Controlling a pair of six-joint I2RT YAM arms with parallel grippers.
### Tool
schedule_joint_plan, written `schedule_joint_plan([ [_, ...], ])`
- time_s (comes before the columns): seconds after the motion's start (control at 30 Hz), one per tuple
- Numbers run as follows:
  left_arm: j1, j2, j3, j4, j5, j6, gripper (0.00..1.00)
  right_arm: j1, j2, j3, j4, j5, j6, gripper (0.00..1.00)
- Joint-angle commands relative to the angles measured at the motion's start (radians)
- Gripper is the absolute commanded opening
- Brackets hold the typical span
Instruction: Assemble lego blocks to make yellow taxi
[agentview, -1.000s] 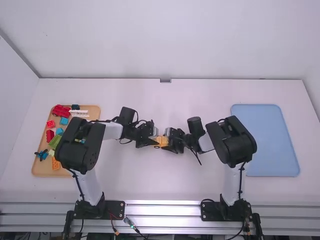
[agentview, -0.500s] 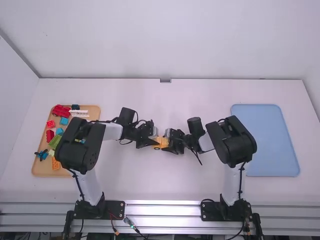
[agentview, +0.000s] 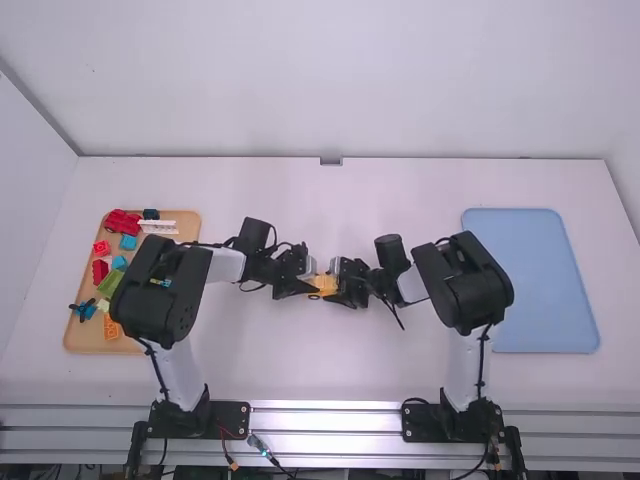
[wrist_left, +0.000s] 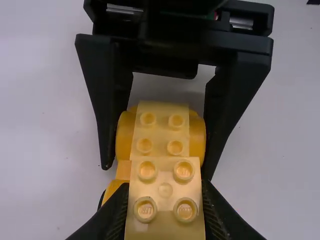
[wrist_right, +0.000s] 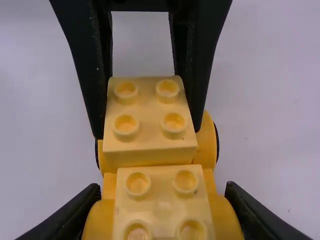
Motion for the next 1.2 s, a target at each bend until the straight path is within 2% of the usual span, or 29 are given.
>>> schedule_joint_plan([
  [0.0, -0.010, -0.022, -0.016, -0.007, -0.042, -0.005, 0.12, -0.001, 0.013, 0.013, -0.001, -0.014, -0.010, 0.58],
  [0.83, -0.010, -0.022, -0.016, 0.010, -0.045, -0.003, 0.15, -0.001, 0.013, 0.014, -0.051, -0.020, -0.047, 0.58],
  [0.93, -0.010, -0.022, -0.016, -0.009, -0.045, 0.001, 0.13, -0.001, 0.013, 0.014, -0.035, -0.017, -0.045, 0.63],
  [1.17, -0.010, -0.022, -0.016, -0.023, -0.034, 0.002, 0.12, -0.001, 0.013, 0.014, -0.020, -0.013, -0.027, 0.64],
])
